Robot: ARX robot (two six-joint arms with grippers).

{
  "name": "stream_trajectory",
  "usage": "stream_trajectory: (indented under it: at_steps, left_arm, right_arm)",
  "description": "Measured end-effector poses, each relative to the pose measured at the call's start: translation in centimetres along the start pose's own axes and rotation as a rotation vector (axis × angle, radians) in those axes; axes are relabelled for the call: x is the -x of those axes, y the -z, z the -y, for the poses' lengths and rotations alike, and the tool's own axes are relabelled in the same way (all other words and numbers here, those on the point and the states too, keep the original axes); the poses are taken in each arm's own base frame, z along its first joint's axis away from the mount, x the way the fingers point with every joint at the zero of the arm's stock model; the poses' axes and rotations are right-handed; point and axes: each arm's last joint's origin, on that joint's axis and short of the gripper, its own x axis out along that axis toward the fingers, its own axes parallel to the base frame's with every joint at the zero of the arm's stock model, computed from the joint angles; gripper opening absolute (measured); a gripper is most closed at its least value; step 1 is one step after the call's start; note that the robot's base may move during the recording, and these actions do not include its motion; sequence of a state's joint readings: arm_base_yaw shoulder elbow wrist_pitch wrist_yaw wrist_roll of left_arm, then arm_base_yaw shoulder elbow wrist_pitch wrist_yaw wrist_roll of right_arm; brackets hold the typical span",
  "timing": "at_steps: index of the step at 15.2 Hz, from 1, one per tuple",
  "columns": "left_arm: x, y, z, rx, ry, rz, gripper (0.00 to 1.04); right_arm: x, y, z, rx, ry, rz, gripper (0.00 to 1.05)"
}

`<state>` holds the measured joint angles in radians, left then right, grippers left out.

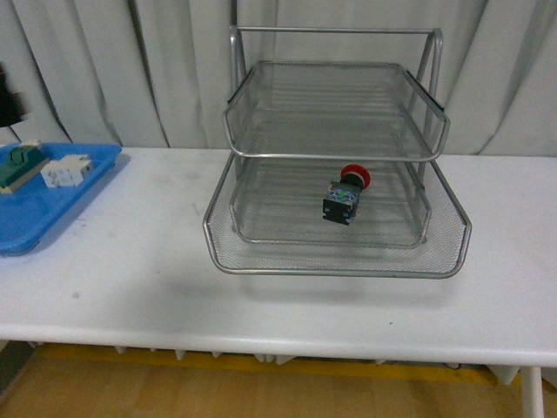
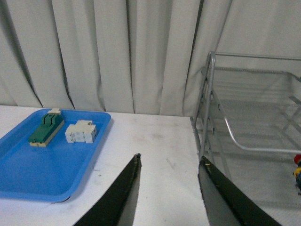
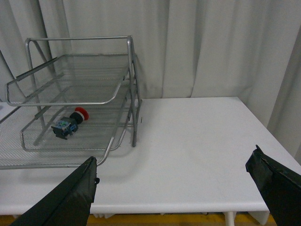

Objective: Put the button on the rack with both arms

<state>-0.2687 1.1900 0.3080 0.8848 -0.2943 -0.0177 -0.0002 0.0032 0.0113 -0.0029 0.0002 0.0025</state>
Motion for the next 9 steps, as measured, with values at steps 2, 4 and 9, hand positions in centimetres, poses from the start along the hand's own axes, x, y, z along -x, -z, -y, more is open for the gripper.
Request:
stream_trajectory:
  at_steps: [2, 4, 9]
  left_arm:
    - [2.7, 1.7, -3.5, -0.006, 0.016, -0.044, 0.17]
    - [3.6, 1.5, -4.1, -0.001, 0.01, -0.018, 0.01]
    - [4.7, 1.7, -5.1, -0.005, 0.025, -0.009, 0.02]
  right_arm:
    - [0.0, 0.0, 0.0, 0.0, 0.0, 0.0, 0.98]
    - [0.0, 0.0, 0.0, 0.0, 0.0, -0.001, 0.98]
    - [0.0, 0.0, 0.0, 0.0, 0.0, 0.0, 0.98]
